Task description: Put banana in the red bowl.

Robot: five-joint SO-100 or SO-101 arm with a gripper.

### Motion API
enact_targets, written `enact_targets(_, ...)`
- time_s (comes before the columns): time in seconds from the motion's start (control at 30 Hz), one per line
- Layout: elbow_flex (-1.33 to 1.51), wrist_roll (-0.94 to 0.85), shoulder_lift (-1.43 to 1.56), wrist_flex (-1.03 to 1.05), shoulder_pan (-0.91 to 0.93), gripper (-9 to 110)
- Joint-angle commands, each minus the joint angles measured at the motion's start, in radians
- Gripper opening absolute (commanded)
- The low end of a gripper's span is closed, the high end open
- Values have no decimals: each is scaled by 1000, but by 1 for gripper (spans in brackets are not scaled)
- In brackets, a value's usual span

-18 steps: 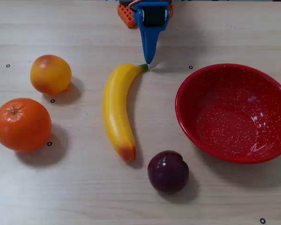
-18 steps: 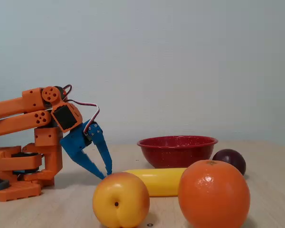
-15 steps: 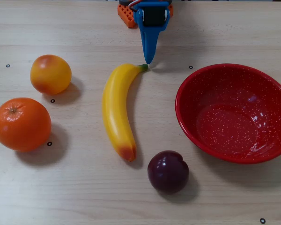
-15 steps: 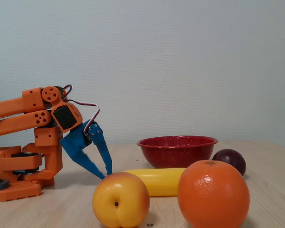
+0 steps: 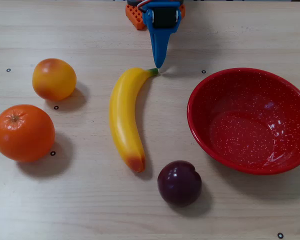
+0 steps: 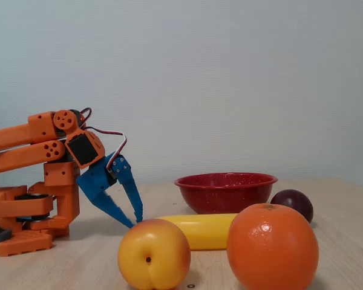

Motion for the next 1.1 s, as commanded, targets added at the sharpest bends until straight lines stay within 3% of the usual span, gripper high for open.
enact_targets(0.0, 2, -25, 17, 63, -29, 0)
enact_targets(0.5, 2, -34, 17, 63, -29, 4)
enact_targets(1.07, 2, -29, 17, 63, -29, 0)
